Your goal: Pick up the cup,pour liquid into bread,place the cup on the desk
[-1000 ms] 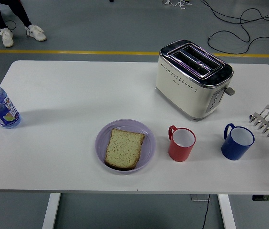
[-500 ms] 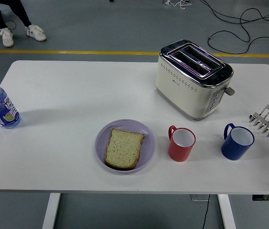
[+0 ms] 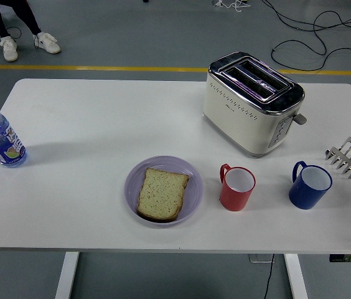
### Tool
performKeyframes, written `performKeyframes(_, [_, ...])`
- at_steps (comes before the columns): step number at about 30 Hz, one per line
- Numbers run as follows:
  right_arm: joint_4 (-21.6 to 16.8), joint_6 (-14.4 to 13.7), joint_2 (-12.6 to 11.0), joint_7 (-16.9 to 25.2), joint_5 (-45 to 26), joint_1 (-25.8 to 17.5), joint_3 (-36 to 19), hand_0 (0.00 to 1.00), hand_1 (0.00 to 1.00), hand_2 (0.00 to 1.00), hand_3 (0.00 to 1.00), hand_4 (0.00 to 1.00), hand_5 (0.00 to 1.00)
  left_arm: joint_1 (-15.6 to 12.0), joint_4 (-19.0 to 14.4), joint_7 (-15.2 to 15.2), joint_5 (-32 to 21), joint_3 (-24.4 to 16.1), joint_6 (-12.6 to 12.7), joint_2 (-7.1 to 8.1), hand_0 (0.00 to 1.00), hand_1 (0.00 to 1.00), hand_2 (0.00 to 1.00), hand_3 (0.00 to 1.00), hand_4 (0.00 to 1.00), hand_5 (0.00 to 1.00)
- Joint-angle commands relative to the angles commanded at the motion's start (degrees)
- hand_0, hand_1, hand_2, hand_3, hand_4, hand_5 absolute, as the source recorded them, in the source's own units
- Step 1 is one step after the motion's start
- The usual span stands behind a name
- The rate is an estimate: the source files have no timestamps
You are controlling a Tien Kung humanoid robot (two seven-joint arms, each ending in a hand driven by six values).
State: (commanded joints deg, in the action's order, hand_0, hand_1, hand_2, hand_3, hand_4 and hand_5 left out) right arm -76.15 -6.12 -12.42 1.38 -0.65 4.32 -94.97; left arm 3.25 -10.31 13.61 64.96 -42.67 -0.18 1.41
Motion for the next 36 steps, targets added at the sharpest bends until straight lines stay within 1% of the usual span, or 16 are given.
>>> performKeyframes(7, [-0.1, -0.1, 0.0, 0.0, 0.0, -0.2, -0.8, 0.603, 0.545, 0.614, 0.590, 0.506, 0.002, 0.2, 0.0, 0.2, 1.2, -1.1, -0.1, 0.06, 0.655, 0.691, 0.712, 0.604, 0.345, 0.927])
performKeyframes(22, [-0.4, -0.1, 0.3, -0.1, -0.2, 0.3, -2.1, 0.602, 0.547, 0.616, 0.590, 0.508, 0.002, 0.1, 0.0, 0.3, 2.2, -1.3, -0.3, 0.10, 0.655, 0.691, 0.712, 0.604, 0.345, 0.927])
performKeyframes(23, [-0.4, -0.1, 0.3, -0.1, -0.2, 0.3, -2.2, 0.603, 0.546, 0.617, 0.590, 0.534, 0.011, 0.1, 0.0, 0.3, 2.3, -1.4, -0.3, 0.09, 0.655, 0.691, 0.712, 0.605, 0.345, 0.925])
performKeyframes(24, [-0.4, 0.0, 0.3, -0.1, -0.2, 0.3, -2.3, 0.603, 0.546, 0.617, 0.590, 0.534, 0.011, 0.2, 0.0, 0.3, 2.4, -1.4, -0.3, 0.10, 0.655, 0.691, 0.712, 0.605, 0.345, 0.925])
performKeyframes(36, [-1.1, 0.0, 0.2, -0.3, -0.5, 0.6, -2.4, 0.604, 0.547, 0.618, 0.590, 0.540, 0.016, 0.8, 0.0, 0.2, 2.0, -1.6, -0.1, 0.16, 0.655, 0.692, 0.712, 0.605, 0.345, 0.927])
